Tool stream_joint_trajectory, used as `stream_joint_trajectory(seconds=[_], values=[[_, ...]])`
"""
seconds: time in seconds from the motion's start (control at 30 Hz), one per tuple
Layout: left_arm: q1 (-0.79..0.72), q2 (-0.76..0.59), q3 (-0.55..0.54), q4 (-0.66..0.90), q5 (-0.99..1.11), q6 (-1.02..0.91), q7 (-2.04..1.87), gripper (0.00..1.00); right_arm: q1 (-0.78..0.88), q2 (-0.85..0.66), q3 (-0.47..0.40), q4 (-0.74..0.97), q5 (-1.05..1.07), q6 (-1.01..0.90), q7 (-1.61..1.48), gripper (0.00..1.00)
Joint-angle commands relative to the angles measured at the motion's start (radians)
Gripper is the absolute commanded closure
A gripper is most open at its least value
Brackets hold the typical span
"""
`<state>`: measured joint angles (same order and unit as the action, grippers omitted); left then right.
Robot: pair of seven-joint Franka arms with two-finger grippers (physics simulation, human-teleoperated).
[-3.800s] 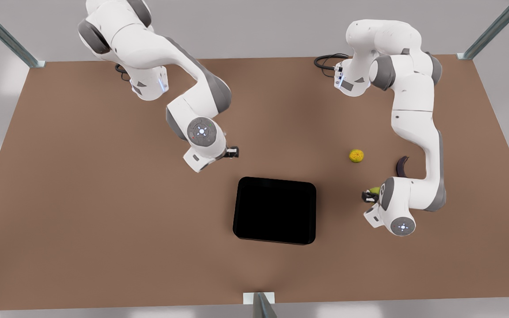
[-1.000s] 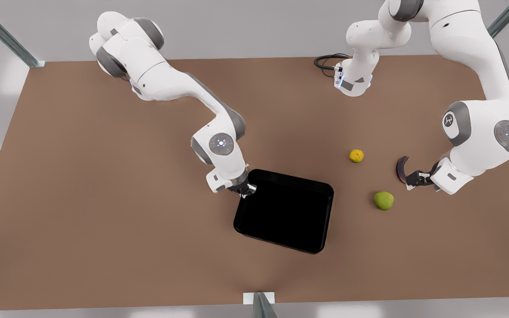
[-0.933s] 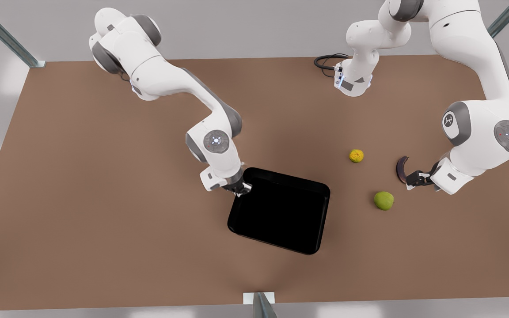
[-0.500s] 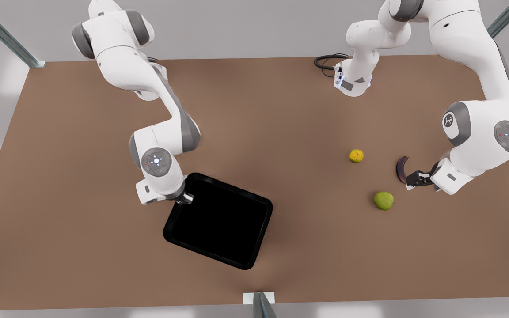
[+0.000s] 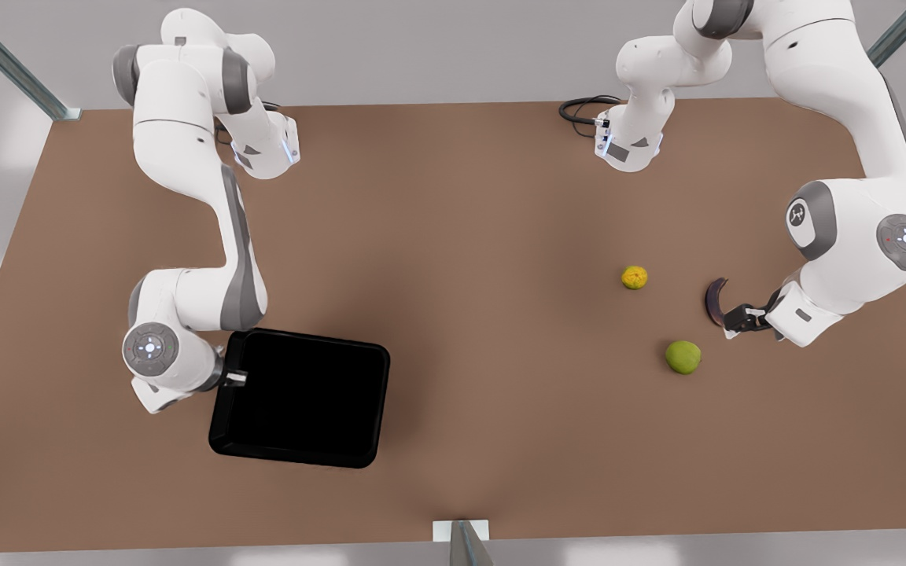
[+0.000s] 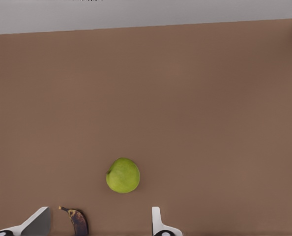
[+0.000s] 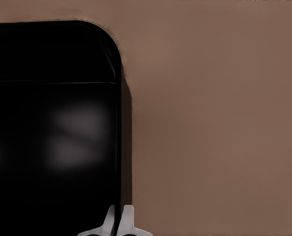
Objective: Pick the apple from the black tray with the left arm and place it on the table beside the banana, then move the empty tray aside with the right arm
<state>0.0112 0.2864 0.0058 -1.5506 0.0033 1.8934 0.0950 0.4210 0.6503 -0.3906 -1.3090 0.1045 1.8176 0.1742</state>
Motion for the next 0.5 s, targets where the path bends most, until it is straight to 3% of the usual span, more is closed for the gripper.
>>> stream_joint_trajectory(seconds=[0.0,0.17,0.23,0.3,0.33,0.4,0.47], values=[[-0.016,0.007,-0.004,0.014,0.109,0.001,-0.017,0.0,-0.004,0.011,-0.002,0.001,0.007,0.035,-0.599,0.93],[-0.028,0.034,0.0,0.075,0.049,-0.089,-0.024,0.0,-0.005,0.043,-0.004,-0.001,0.023,0.083,-0.61,0.9],[-0.037,-0.025,-0.004,-0.011,0.003,-0.163,-0.104,0.0,-0.005,0.052,-0.004,-0.001,0.024,0.089,-0.621,0.85],[-0.037,-0.065,-0.004,-0.046,-0.026,-0.165,-0.109,0.0,-0.005,0.052,-0.004,-0.001,0.023,0.089,-0.621,0.71],[-0.03,-0.062,0.003,-0.039,-0.025,-0.163,-0.101,0.0,-0.005,0.052,-0.004,-0.001,0.023,0.089,-0.621,0.59],[-0.028,-0.05,0.003,-0.016,-0.019,-0.163,-0.103,0.0,-0.004,0.052,-0.004,-0.001,0.024,0.089,-0.619,0.25],[-0.028,-0.044,0.002,-0.011,-0.016,-0.163,-0.106,0.0,-0.004,0.051,-0.004,-0.001,0.024,0.089,-0.618,0.18]])
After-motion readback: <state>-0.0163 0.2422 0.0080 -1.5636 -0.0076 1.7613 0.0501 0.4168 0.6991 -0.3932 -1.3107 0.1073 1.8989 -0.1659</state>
